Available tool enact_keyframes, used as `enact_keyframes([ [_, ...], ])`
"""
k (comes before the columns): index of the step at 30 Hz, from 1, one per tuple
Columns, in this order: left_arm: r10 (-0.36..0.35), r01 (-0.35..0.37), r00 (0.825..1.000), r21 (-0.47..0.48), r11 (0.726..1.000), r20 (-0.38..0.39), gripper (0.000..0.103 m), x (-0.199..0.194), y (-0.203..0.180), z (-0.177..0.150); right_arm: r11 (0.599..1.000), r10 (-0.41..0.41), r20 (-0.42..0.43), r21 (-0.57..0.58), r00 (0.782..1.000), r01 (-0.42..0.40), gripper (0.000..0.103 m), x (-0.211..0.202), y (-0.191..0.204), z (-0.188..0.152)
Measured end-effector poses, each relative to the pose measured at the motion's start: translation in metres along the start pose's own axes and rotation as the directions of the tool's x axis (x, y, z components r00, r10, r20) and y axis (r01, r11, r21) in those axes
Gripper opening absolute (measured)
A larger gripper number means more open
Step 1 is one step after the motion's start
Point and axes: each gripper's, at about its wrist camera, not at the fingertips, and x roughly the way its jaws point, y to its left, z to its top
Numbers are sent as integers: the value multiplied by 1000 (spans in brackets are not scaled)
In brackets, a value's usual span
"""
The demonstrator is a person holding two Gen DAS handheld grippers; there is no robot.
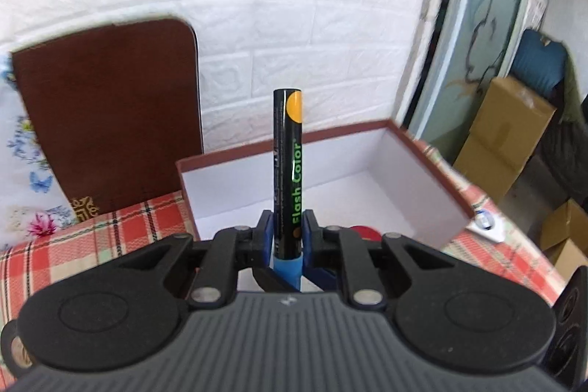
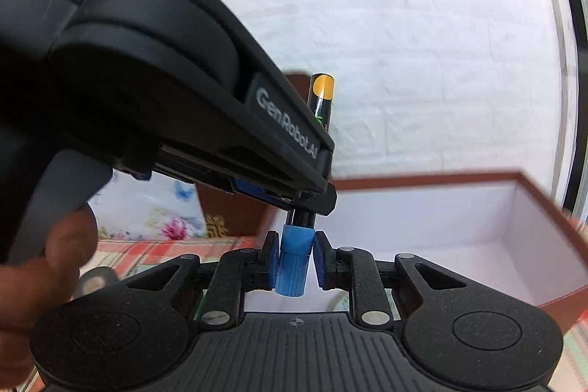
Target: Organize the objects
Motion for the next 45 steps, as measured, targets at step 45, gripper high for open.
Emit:
enact_keyframes([
  [45,369,-368,929,-42,929,19,57,-109,54,-158,999,-34,-61,36,998,36,44,-87,51,-60],
])
